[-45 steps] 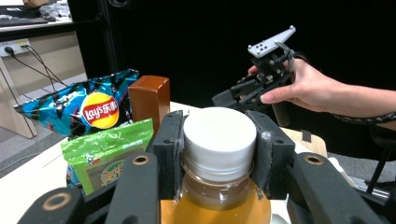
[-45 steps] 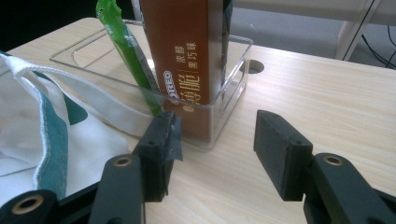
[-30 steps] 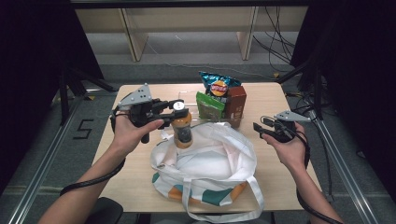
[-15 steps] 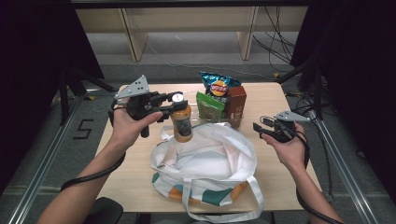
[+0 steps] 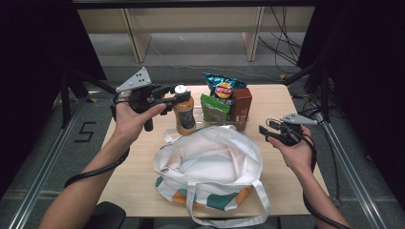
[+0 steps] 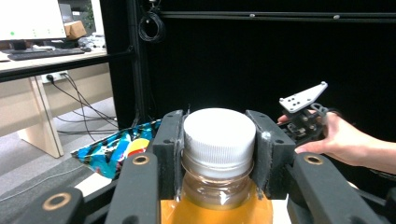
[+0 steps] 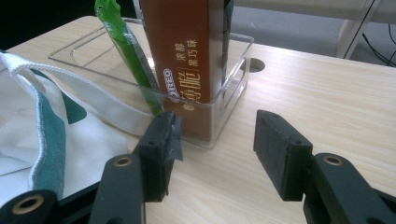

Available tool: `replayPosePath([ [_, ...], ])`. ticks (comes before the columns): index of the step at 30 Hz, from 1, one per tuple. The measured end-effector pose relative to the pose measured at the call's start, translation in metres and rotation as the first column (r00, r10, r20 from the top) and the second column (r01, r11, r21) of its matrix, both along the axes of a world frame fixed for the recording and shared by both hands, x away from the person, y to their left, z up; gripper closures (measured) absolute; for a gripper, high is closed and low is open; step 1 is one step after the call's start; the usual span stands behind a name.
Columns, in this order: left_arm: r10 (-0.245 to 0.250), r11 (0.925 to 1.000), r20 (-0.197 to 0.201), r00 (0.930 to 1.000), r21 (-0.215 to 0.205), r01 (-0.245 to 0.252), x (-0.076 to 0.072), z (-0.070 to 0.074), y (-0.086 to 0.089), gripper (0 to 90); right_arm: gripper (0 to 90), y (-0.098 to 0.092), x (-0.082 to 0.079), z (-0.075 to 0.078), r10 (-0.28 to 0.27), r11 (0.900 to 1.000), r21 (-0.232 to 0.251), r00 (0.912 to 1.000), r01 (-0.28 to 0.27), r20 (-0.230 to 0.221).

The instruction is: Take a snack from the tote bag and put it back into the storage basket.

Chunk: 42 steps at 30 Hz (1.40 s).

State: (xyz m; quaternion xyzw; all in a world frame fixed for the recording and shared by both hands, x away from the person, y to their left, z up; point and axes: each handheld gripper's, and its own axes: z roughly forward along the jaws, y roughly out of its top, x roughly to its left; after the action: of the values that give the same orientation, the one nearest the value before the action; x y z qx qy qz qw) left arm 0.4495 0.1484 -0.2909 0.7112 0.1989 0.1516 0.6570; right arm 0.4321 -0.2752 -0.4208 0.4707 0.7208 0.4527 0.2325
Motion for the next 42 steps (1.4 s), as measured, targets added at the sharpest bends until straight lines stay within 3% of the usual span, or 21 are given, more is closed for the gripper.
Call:
replayPosePath([
  [1, 0.004, 1.0, -0.001, 1.0, 0.0, -0.004, 0.001, 0.0, 0.0, 58.7, 49.7, -0.002, 0.002, 0.0, 0.014, 1.0, -0.02, 0.9995, -0.014, 0.028],
  [5, 0.02, 0.9998, 0.0, 0.9998, -0.005, -0.02, 0.007, -0.003, 0.001, 58.7, 49.7, 0.0, 0.0, 0.001, 0.004, 1.0, 0.008, 1.0, -0.004, 0.005],
  [16, 0.063, 0.998, 0.008, 0.998, 0.0, -0.063, 0.022, -0.011, 0.003, 58.7, 49.7, -0.001, 0.0, 0.0, 0.002, 1.0, 0.006, 1.0, -0.002, 0.006],
  [18, 0.064, 0.998, 0.015, 0.9979, 0.004, -0.064, 0.025, -0.012, 0.002, 58.7, 49.7, -0.003, 0.002, 0.0, 0.017, 1.0, -0.015, 0.9995, -0.017, 0.026],
  [22, 0.055, 0.9983, 0.021, 0.9982, 0.014, -0.056, 0.031, -0.016, 0.001, 58.7, 49.7, -0.001, 0.0, 0.0, 0.005, 1.0, 0.007, 1.0, -0.005, 0.005],
  [26, 0.054, 0.9984, 0.023, 0.9983, 0.016, -0.054, 0.037, -0.021, 0.001, 58.7, 49.7, -0.002, 0.001, -0.001, 0.01, 1.0, -0.018, 0.9999, -0.01, 0.013],
  [28, 0.054, 0.9984, 0.022, 0.9983, 0.012, -0.055, 0.04, -0.023, 0.001, 58.7, 49.7, 0.0, -0.001, 0.0, -0.005, 1.0, 0.006, 0.9997, 0.005, -0.023],
  [30, 0.056, 0.9983, 0.018, 0.9982, 0.011, -0.057, 0.043, -0.025, 0.001, 58.7, 49.7, -0.001, 0.0, 0.0, 0.007, 1.0, -0.006, 1.0, -0.007, -0.004],
  [31, 0.057, 0.9983, 0.019, 0.9982, 0.013, -0.057, 0.044, -0.026, 0.001, 58.7, 49.7, 0.0, -0.001, 0.0, -0.004, 1.0, 0.006, 0.9997, 0.004, -0.023],
  [32, 0.057, 0.9983, 0.019, 0.9982, 0.013, -0.057, 0.046, -0.027, 0.001, 58.7, 49.7, -0.002, 0.001, 0.0, 0.01, 1.0, -0.009, 0.9999, -0.01, 0.003],
  [34, 0.058, 0.9982, 0.016, 0.9982, 0.014, -0.058, 0.048, -0.029, 0.0, 58.7, 49.7, -0.002, 0.001, -0.001, 0.013, 1.0, -0.018, 0.9999, -0.013, 0.008],
  [42, 0.048, 0.9988, 0.008, 0.9988, 0.012, -0.048, 0.061, -0.037, -0.001, 58.7, 49.7, -0.002, 0.0, 0.0, 0.005, 1.0, -0.007, 1.0, -0.005, -0.007],
])
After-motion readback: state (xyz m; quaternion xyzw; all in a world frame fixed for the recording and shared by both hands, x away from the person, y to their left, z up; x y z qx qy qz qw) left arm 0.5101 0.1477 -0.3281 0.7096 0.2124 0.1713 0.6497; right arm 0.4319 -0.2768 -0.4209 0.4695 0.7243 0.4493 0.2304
